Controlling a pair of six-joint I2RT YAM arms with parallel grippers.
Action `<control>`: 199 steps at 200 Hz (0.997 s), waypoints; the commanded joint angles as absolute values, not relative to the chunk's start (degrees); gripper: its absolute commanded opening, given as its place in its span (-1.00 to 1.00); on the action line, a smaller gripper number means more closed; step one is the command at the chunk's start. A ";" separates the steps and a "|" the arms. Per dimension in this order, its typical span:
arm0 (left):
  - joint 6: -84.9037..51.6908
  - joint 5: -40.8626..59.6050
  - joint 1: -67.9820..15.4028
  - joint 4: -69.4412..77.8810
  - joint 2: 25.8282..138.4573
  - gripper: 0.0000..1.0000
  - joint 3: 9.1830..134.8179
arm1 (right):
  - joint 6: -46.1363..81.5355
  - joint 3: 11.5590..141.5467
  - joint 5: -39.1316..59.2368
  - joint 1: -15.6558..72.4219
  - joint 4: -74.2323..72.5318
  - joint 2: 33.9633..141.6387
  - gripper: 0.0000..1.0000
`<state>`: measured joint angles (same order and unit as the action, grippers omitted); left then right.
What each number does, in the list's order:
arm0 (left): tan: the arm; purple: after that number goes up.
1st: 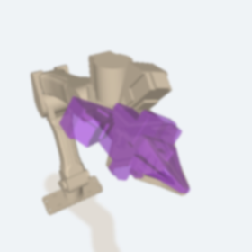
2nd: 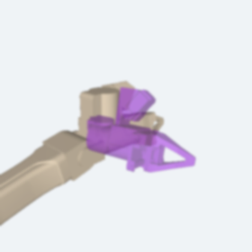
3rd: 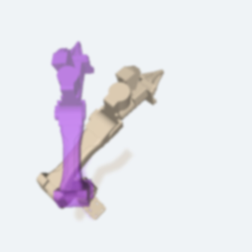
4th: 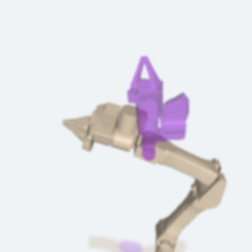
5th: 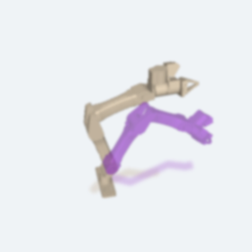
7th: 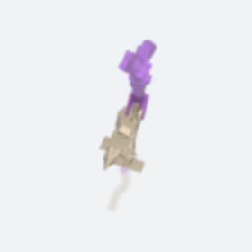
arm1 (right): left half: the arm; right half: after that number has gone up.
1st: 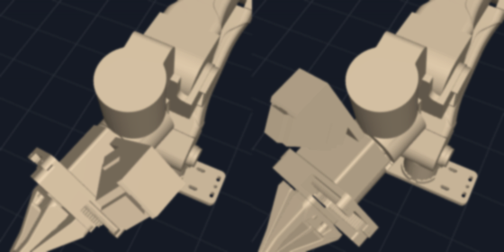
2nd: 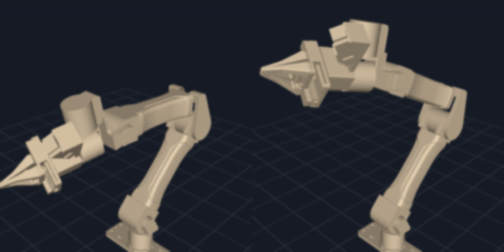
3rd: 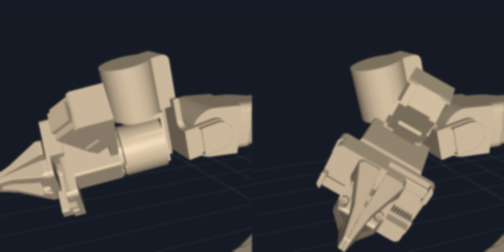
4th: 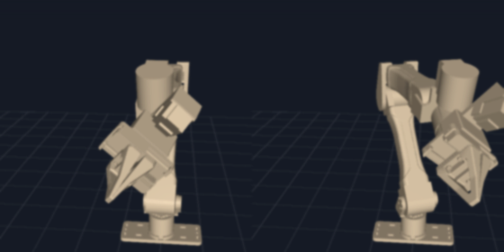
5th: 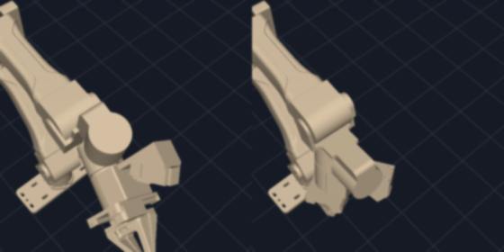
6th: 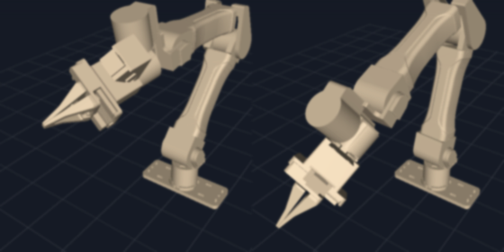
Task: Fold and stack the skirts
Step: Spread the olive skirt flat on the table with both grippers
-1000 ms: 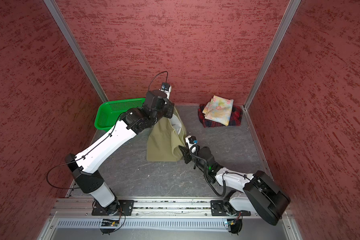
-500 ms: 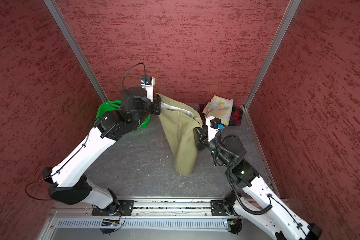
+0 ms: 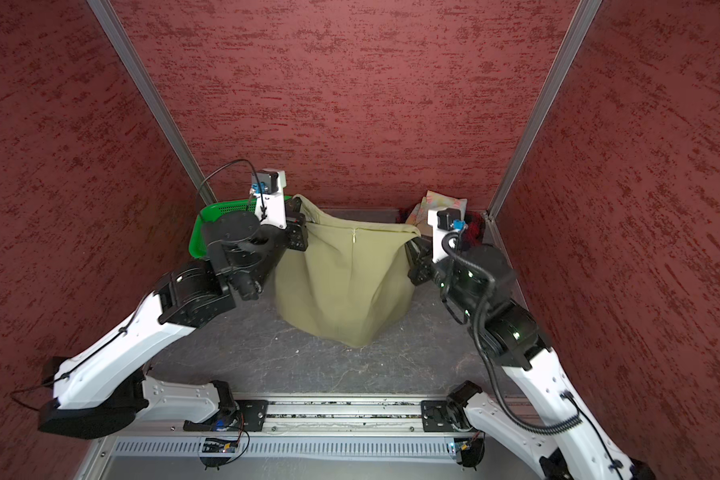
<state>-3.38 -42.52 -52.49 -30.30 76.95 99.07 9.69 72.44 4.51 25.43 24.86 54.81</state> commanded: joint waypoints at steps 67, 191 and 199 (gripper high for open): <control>-19.79 -10.04 -26.28 -35.35 110.70 0.98 108.15 | 13.48 78.58 24.29 4.02 6.45 97.53 0.27; -23.92 -9.76 -29.35 -38.81 85.06 0.99 67.22 | 28.53 49.31 15.91 4.00 24.33 73.38 0.93; -25.05 -10.11 -29.57 -38.67 84.37 0.99 64.07 | 29.61 46.81 16.14 4.03 24.10 72.91 0.90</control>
<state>-20.60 -9.10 -29.04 -36.27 85.36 72.40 24.99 52.53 16.43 3.92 20.51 74.37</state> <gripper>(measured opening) 0.996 0.967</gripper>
